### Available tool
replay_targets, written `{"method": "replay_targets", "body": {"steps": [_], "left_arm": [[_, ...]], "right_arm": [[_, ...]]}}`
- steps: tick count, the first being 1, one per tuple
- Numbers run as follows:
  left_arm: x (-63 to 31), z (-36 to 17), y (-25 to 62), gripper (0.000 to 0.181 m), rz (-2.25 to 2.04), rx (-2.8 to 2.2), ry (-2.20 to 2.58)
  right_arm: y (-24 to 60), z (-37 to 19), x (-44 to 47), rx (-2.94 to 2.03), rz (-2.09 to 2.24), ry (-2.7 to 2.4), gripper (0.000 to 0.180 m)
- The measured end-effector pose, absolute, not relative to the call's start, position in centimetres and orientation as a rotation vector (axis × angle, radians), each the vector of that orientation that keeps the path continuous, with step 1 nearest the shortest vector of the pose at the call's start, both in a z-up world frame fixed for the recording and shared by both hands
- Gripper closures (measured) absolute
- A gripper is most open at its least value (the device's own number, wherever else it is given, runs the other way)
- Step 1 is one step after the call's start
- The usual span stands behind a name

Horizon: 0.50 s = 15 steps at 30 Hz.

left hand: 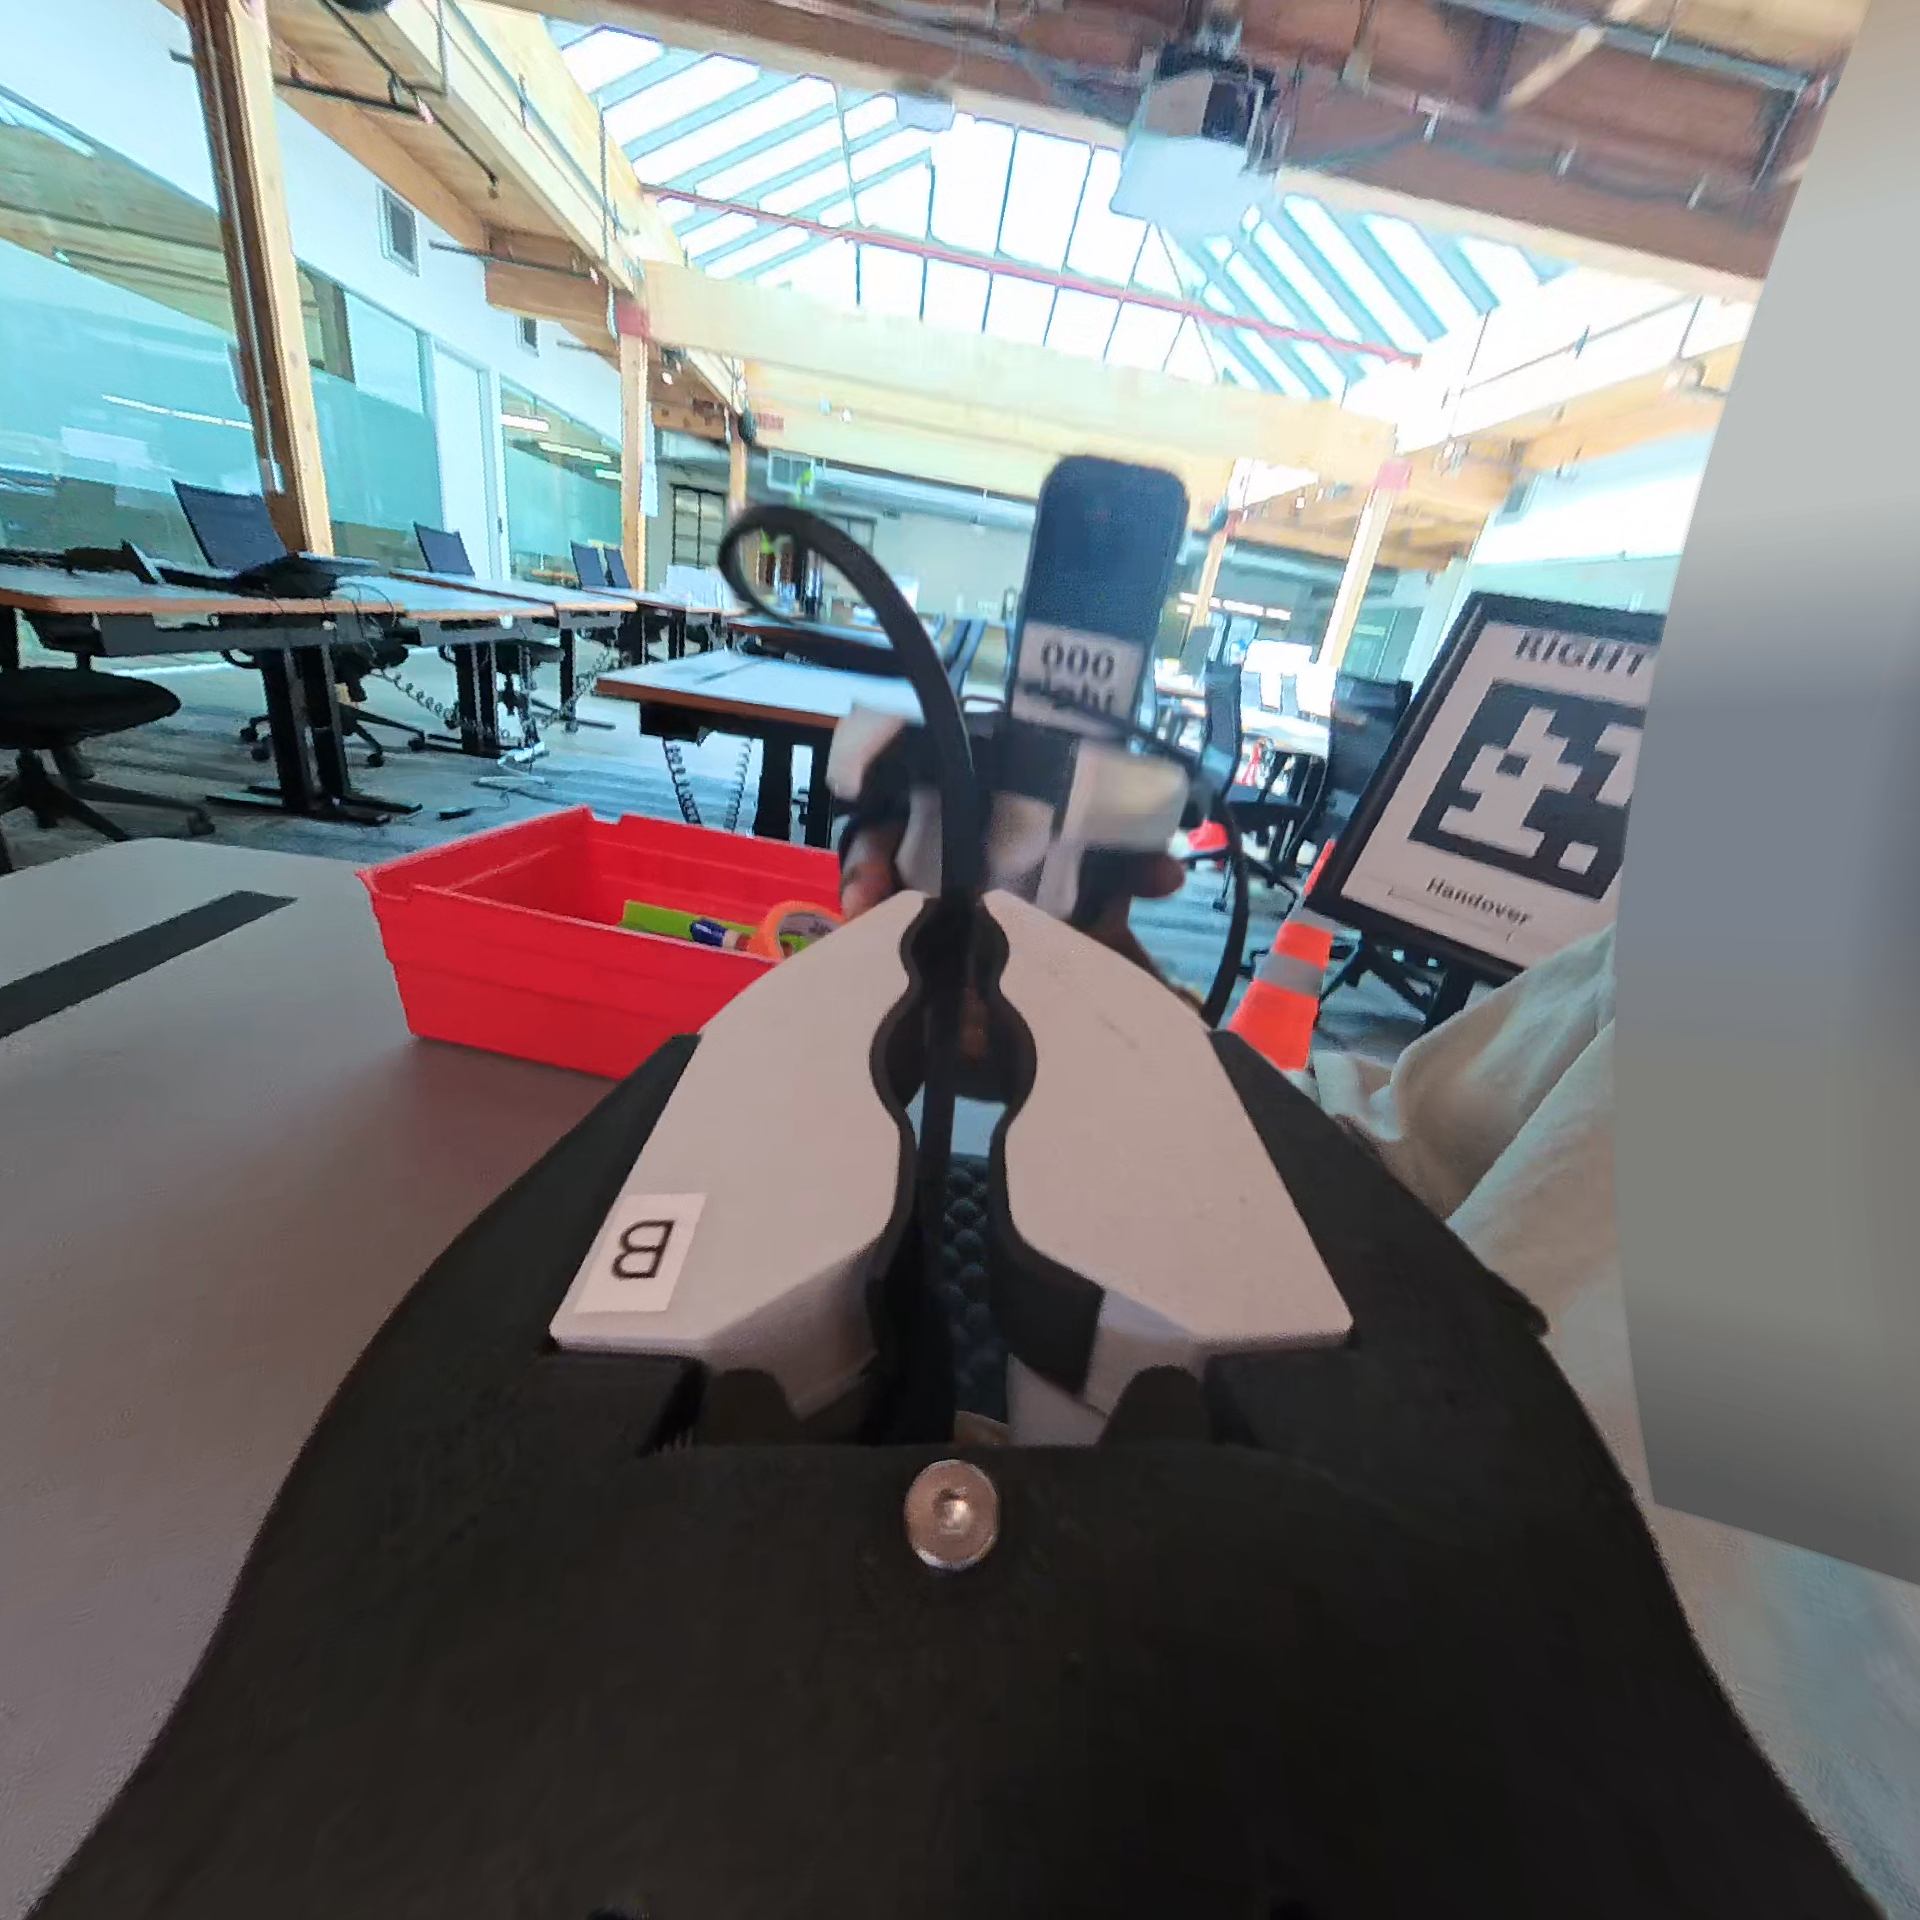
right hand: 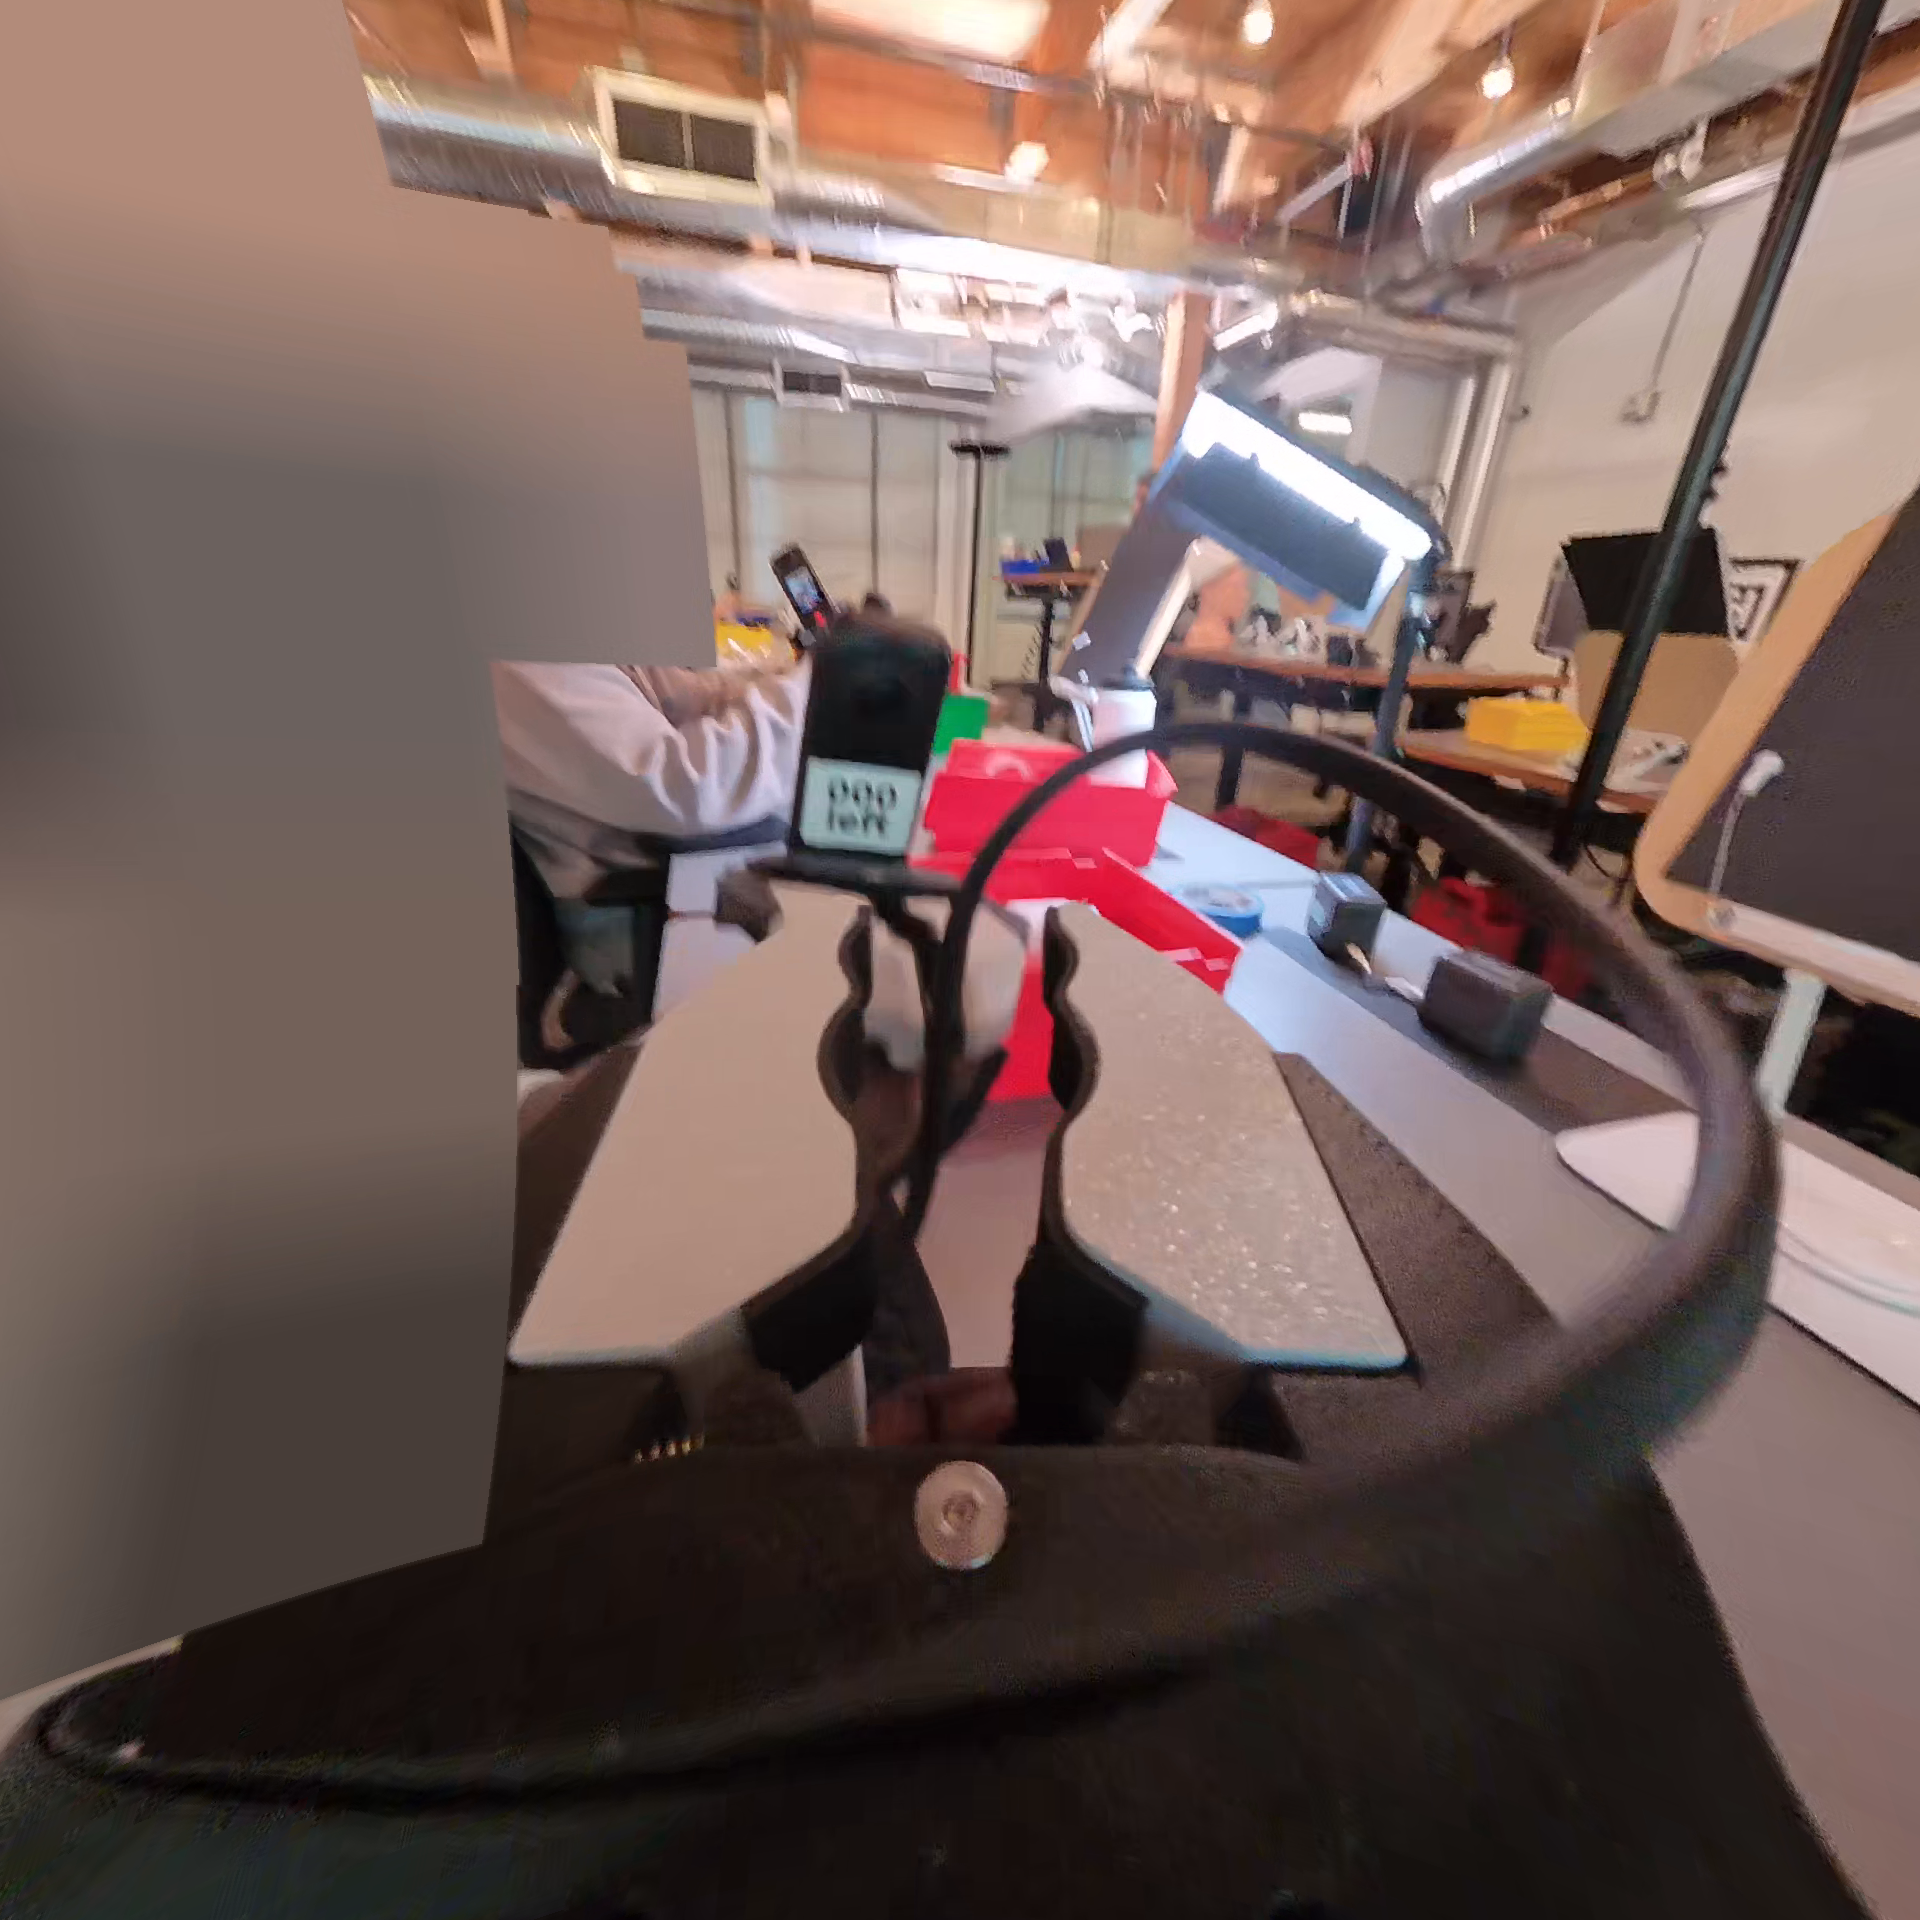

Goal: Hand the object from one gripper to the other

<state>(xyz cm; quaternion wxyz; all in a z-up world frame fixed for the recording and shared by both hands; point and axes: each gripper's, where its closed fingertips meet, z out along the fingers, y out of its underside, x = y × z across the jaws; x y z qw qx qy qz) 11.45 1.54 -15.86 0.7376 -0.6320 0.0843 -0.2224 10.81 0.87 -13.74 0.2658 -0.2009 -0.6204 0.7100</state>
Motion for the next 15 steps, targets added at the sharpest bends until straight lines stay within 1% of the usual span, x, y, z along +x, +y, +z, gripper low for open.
{"method": "replay_targets", "body": {"steps": [1, 5, 9, 10, 11, 14, 15], "left_arm": [[11.0, -15.4, 1.3, 0.175, -0.485, -1.368, 0.17], [10.5, -13.9, 0.7, 0.175, -0.501, -1.328, 0.157], [10.9, -13.5, 0.8, 0.175, -0.494, -1.329, 0.171], [11.0, -13.5, 0.8, 0.175, -0.491, -1.332, 0.173], [11.1, -13.6, 0.9, 0.175, -0.49, -1.332, 0.174], [10.4, -13.5, 0.8, 0.173, -0.466, -1.326, 0.147], [10.2, -13.7, 0.6, 0.167, -0.463, -1.328, 0.141]], "right_arm": [[0.9, -14.7, 10.6, -0.561, 1.881, -1.703, 0.146], [0.0, -17.9, 10.0, -0.6, 1.831, -1.805, 0.148], [-1.1, -17.8, 9.9, -0.6, 1.938, -1.793, 0.148], [-1.2, -17.6, 9.9, -0.598, 1.962, -1.79, 0.154], [-1.3, -17.5, 9.9, -0.599, 1.968, -1.791, 0.172], [-0.9, -17.5, 9.5, -0.641, 1.94, -1.791, 0.174], [-0.7, -17.3, 9.6, -0.64, 1.948, -1.785, 0.174]]}}
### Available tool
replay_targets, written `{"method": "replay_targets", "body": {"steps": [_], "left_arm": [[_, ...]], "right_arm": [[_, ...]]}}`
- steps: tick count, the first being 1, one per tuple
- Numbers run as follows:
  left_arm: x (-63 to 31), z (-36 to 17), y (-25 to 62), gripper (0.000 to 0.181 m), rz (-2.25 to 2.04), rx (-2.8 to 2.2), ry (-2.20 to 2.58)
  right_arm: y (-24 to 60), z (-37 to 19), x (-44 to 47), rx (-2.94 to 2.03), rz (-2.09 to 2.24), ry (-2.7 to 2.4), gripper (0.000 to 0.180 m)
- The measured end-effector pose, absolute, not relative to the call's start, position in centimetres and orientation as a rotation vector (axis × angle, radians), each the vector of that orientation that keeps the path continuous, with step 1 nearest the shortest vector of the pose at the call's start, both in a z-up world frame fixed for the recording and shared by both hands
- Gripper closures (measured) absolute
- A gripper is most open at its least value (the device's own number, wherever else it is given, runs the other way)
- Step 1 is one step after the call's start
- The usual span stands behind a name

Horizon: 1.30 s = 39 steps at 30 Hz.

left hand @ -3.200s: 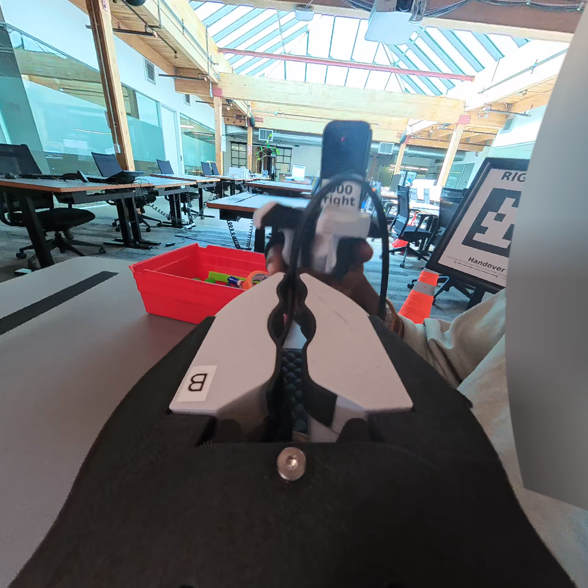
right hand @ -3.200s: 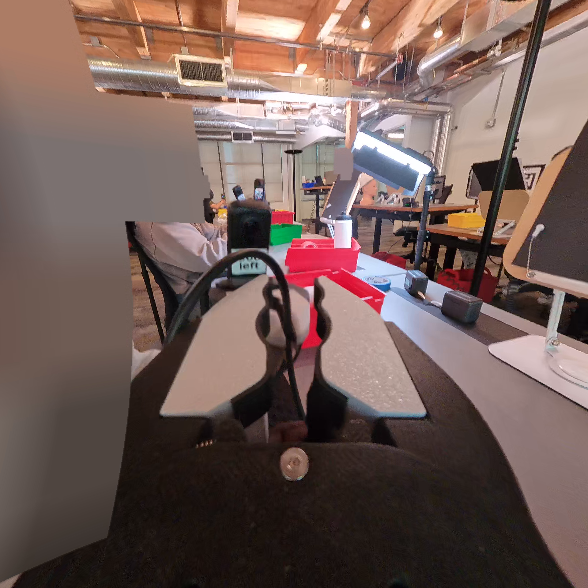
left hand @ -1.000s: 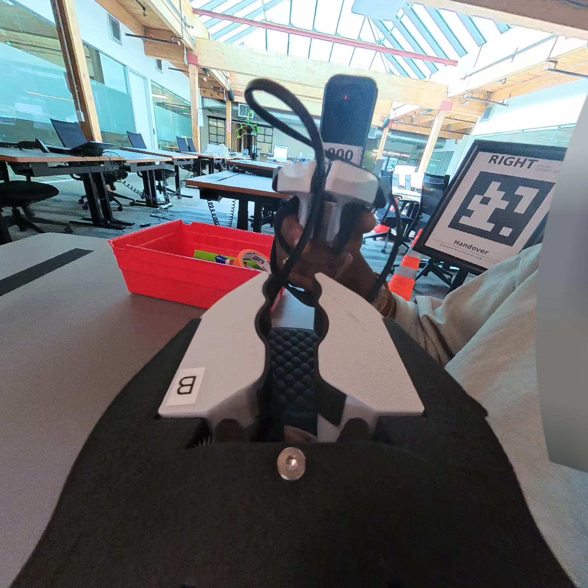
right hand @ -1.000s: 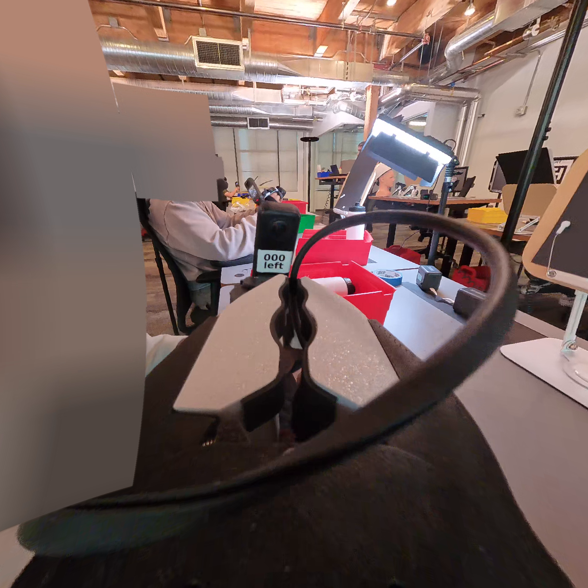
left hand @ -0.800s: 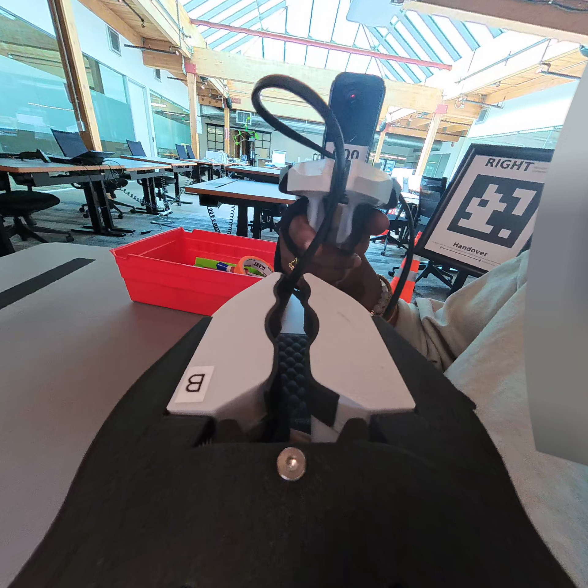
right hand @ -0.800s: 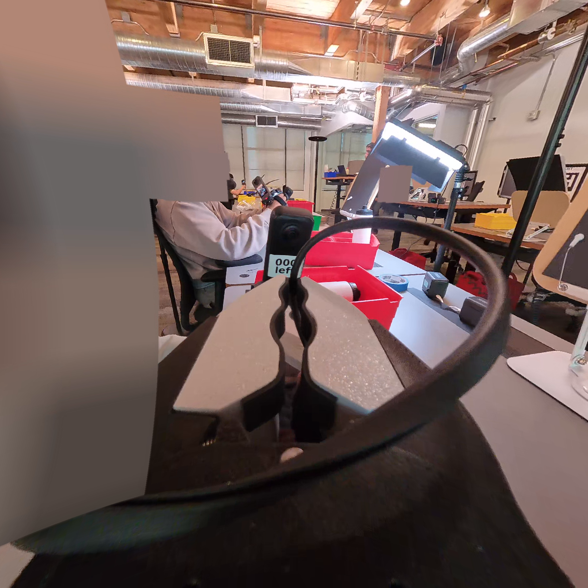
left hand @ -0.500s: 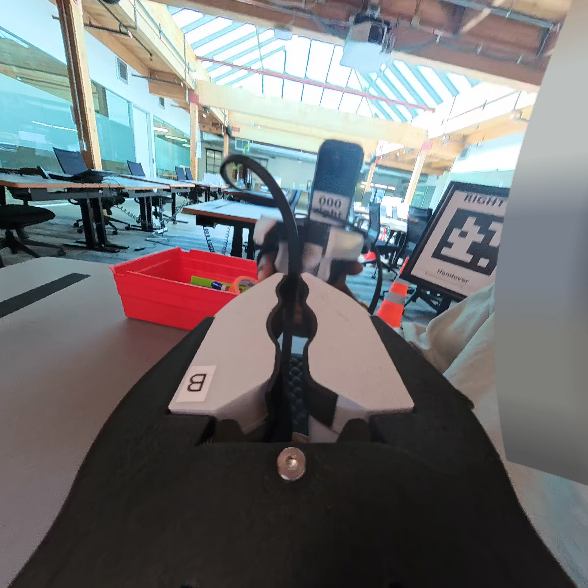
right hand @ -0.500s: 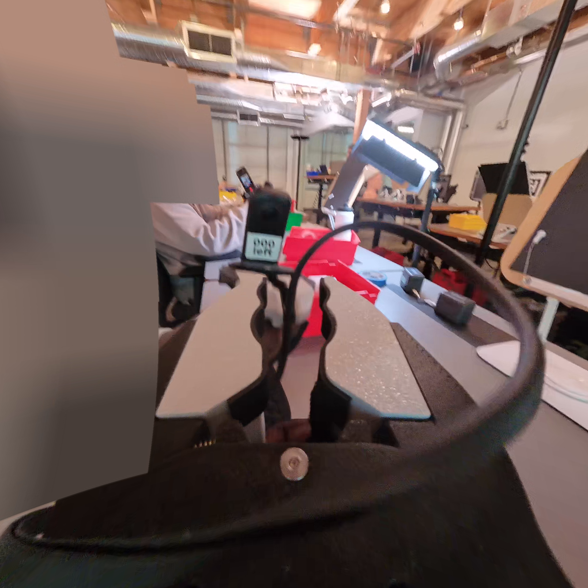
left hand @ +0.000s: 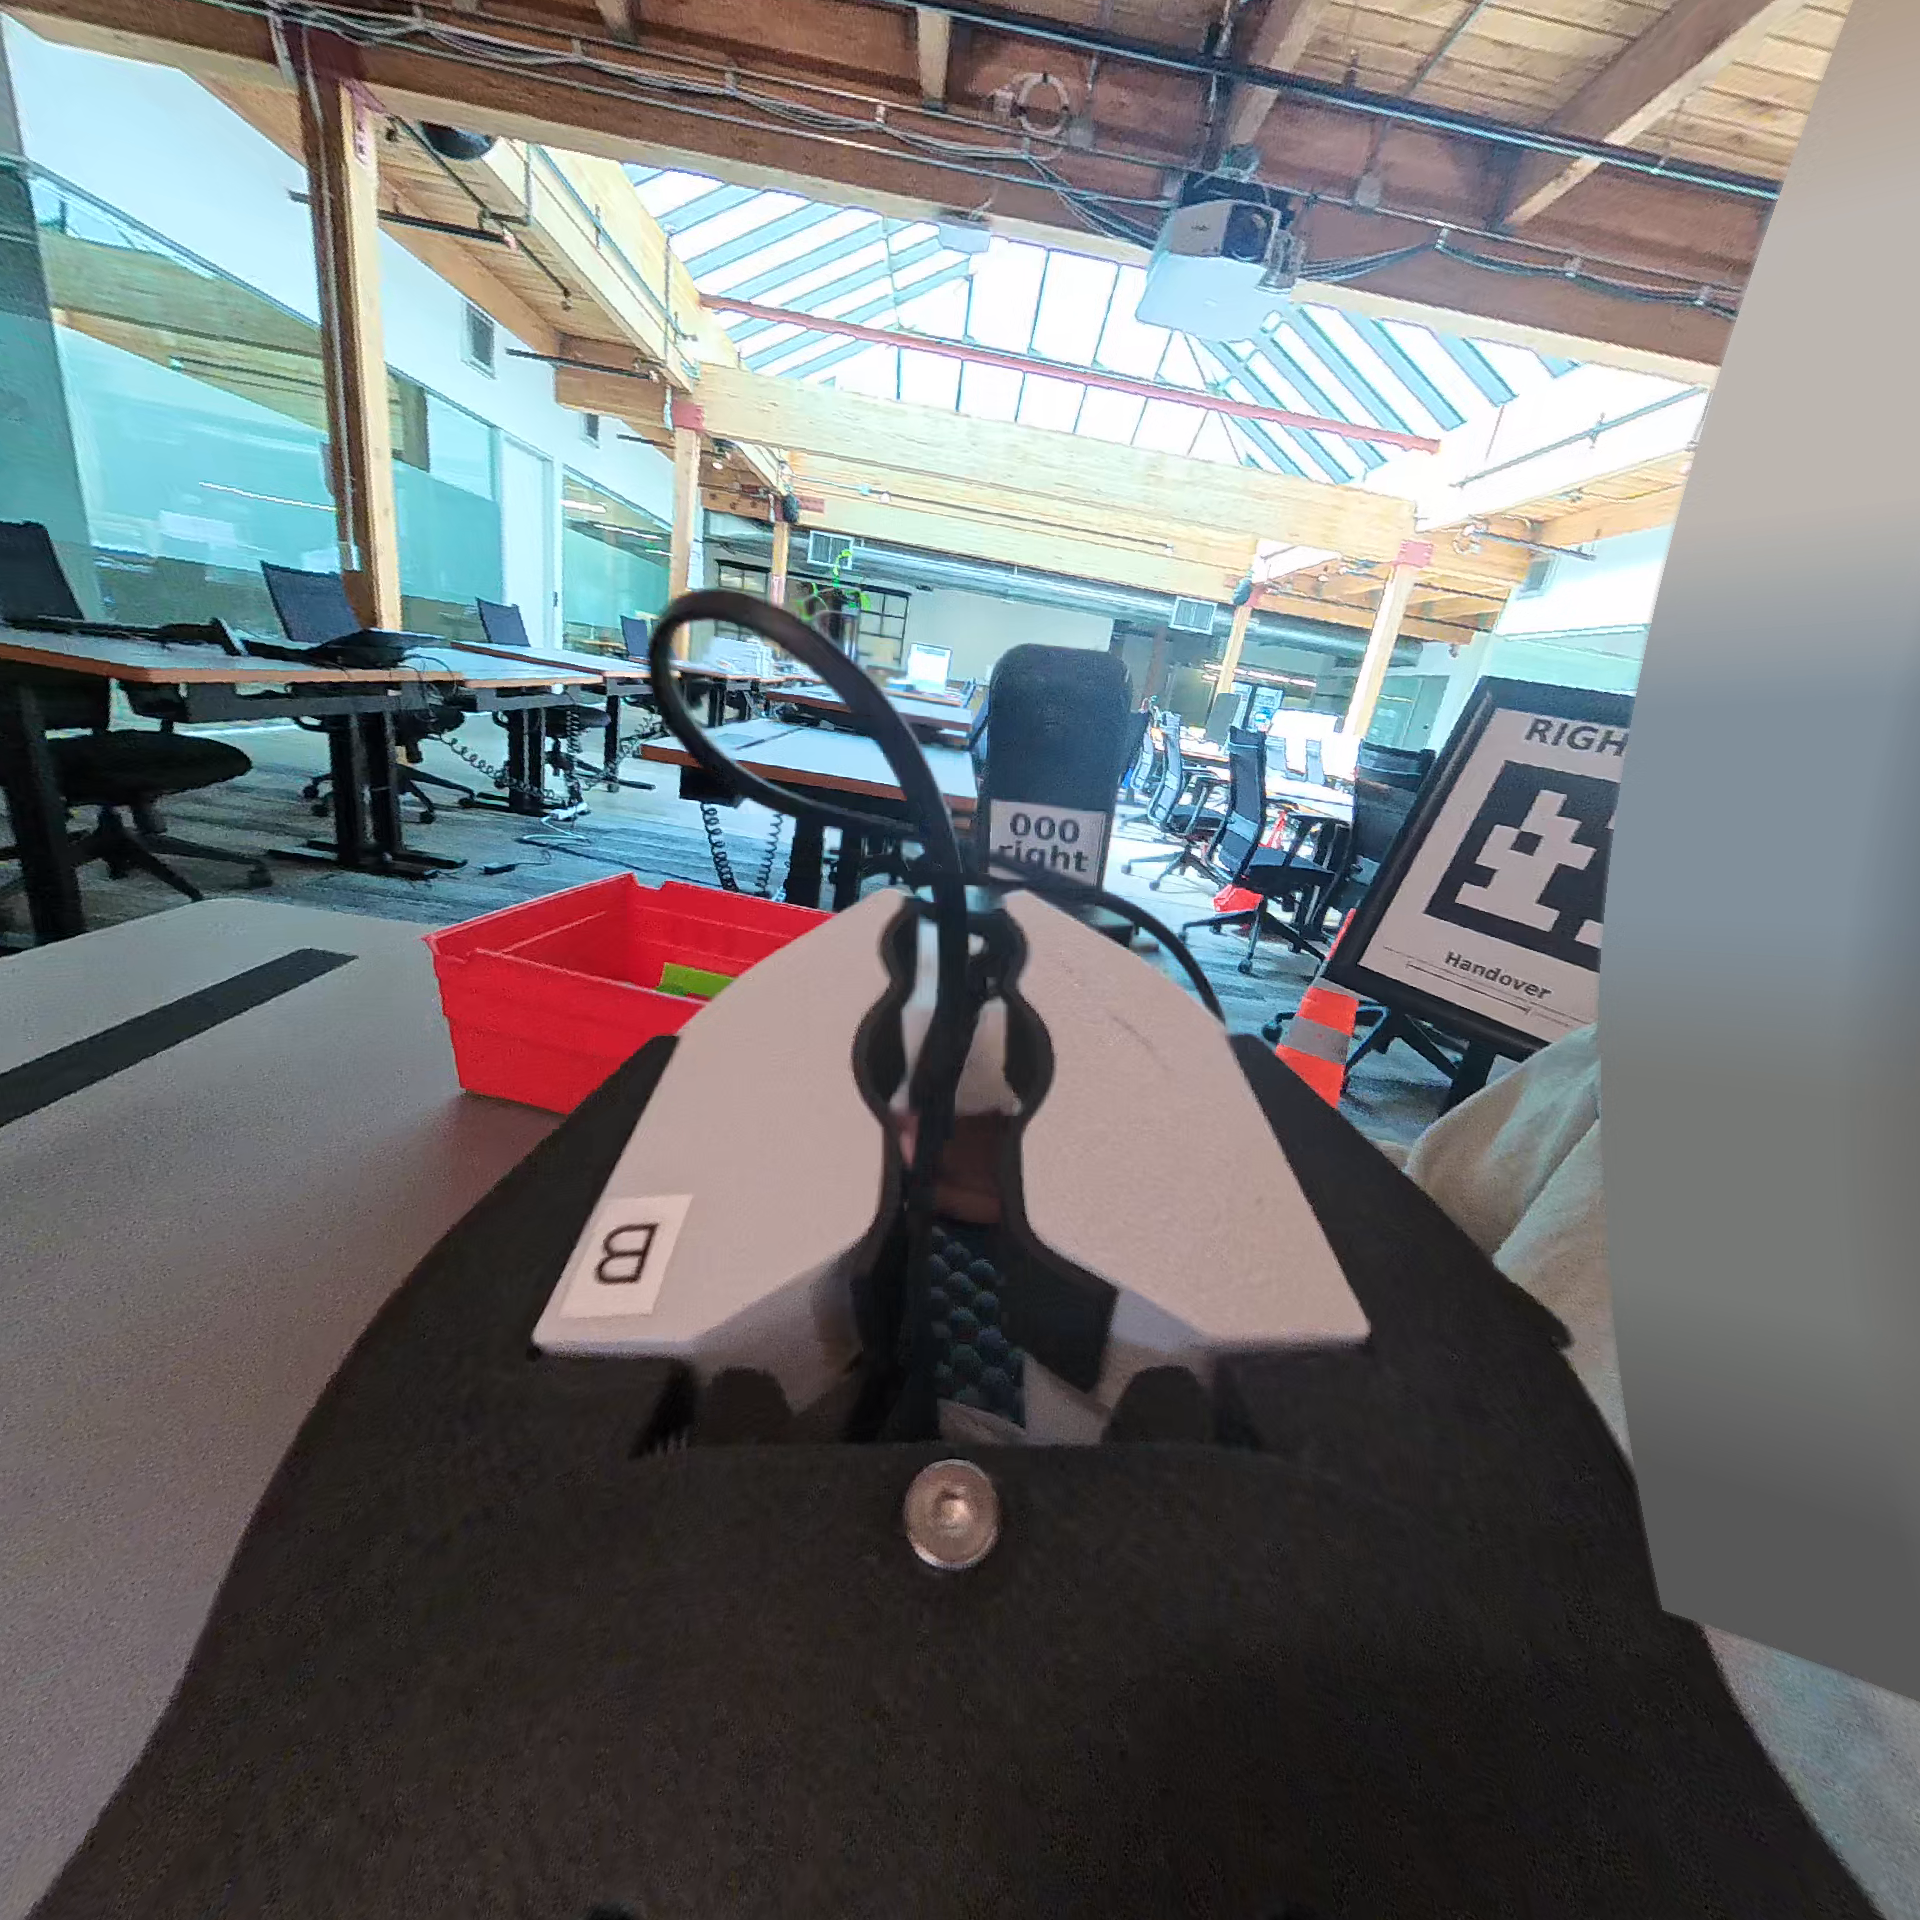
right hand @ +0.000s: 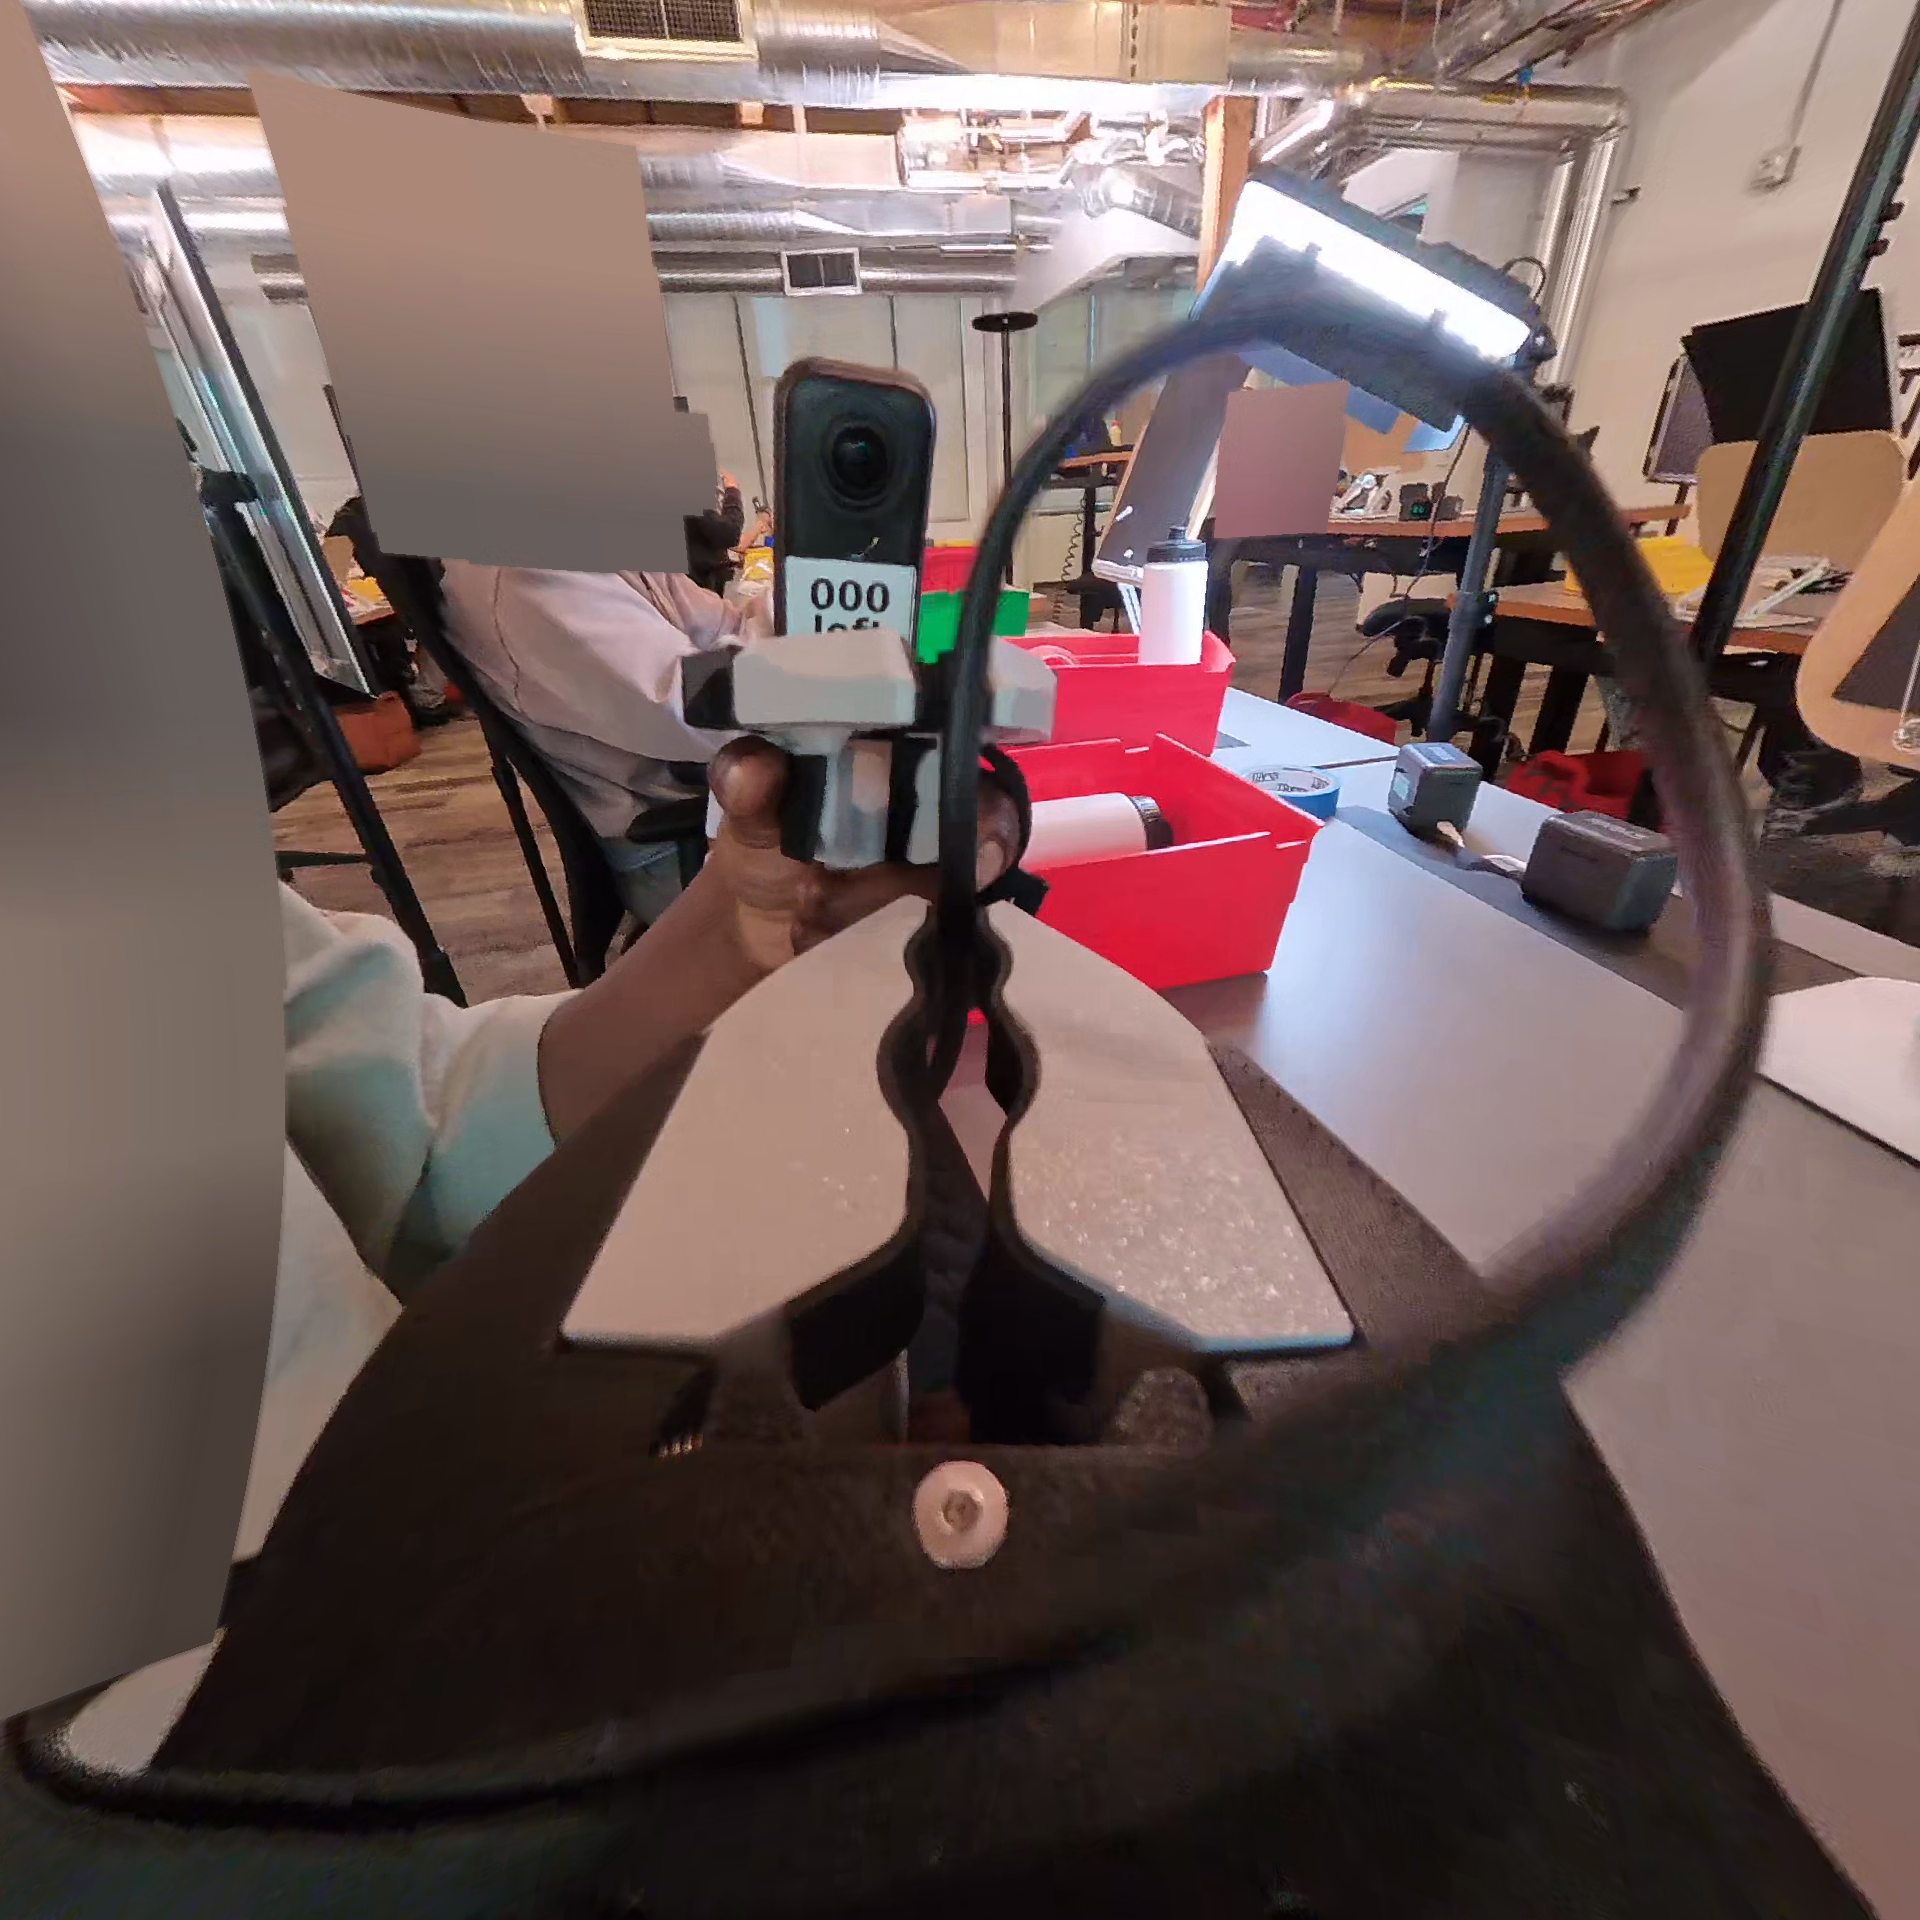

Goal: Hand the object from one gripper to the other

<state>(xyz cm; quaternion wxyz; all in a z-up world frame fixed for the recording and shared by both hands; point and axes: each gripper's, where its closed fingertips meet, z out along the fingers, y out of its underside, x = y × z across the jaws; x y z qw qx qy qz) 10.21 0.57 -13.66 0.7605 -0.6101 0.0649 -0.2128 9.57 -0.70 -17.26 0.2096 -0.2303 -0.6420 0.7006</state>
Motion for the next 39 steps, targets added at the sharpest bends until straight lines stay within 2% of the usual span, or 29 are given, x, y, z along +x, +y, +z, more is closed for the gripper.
{"method": "replay_targets", "body": {"steps": [2, 7, 8, 10, 15, 17, 20, 25, 28, 29, 31, 36, 39], "left_arm": [[10.0, -14.5, 0.3, 0.152, -0.471, -1.361, 0.132], [10.5, -19.2, 0.9, 0.15, -0.453, -1.536, 0.153], [10.8, -19.9, 1.1, 0.153, -0.443, -1.567, 0.163], [11.0, -20.6, 1.6, 0.173, -0.406, -1.591, 0.178], [10.9, -19.3, 1.8, 0.177, -0.438, -1.521, 0.16], [10.7, -18.2, 1.6, 0.177, -0.476, -1.465, 0.137], [9.7, -16.7, 1.3, 0.177, -0.479, -1.398, 0.096], [9.4, -15.3, 1.4, 0.178, -0.476, -1.353, 0.085], [9.5, -15.0, 1.6, 0.177, -0.468, -1.356, 0.089], [9.5, -15.0, 1.6, 0.177, -0.469, -1.354, 0.087], [9.3, -14.8, 1.5, 0.177, -0.477, -1.341, 0.075], [7.4, -16.2, -0.3, 0.15, -0.363, -1.384, 0.076], [5.1, -16.6, -2.9, 0.147, -0.027, -1.336, 0.115]], "right_arm": [[-0.3, -16.7, 9.8, -0.637, 1.962, -1.771, 0.174], [0.4, -15.6, 9.8, -0.628, 1.939, -1.75, 0.174], [0.4, -15.4, 9.9, -0.622, 1.939, -1.749, 0.174], [0.3, -15.0, 10.0, -0.608, 1.932, -1.749, 0.174], [0.4, -14.1, 9.7, -0.605, 1.938, -1.686, 0.173], [0.4, -14.7, 9.5, -0.64, 1.919, -1.705, 0.151], [0.6, -16.3, 9.0, -0.723, 1.911, -1.735, 0.138], [-1.3, -19.5, 9.1, -0.832, 2.027, -1.868, 0.141], [-2.3, -19.2, 9.6, -0.793, 2.104, -1.879, 0.156], [-2.4, -18.9, 9.8, -0.775, 2.121, -1.878, 0.171], [-2.2, -18.7, 9.8, -0.786, 2.099, -1.882, 0.175], [-1.5, -17.5, 10.5, -0.862, 2.177, -1.875, 0.176], [-1.0, -16.7, 10.8, -0.926, 2.268, -1.834, 0.176]]}}
